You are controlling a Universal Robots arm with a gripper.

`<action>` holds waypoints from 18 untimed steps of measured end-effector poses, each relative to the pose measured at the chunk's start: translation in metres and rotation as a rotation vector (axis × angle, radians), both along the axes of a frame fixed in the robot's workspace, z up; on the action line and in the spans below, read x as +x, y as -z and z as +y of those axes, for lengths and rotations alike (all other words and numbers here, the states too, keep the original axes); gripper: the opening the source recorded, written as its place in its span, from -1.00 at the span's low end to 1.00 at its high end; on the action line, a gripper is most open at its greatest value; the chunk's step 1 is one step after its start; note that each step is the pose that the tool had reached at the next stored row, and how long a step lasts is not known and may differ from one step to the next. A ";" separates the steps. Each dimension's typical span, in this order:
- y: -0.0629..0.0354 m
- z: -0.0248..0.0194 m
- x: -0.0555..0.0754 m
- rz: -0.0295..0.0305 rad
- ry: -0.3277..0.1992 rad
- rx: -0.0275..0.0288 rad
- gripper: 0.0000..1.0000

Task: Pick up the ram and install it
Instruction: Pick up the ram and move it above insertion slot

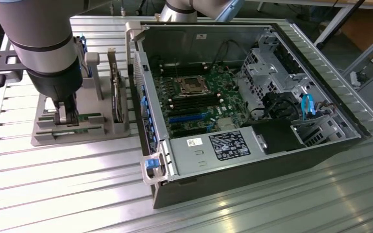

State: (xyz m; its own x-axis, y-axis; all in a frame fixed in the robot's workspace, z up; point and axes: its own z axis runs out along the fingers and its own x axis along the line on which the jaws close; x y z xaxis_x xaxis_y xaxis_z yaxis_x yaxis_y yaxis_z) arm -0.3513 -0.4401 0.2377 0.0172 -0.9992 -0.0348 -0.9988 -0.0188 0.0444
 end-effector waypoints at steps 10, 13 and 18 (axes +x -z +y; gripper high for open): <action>0.0094 -0.0064 0.000 -0.0002 0.000 0.0002 -0.42; 0.0169 -0.0072 0.000 -0.0002 0.000 0.0002 -0.42; 0.0205 -0.0074 0.000 -0.0004 0.000 0.0003 -0.42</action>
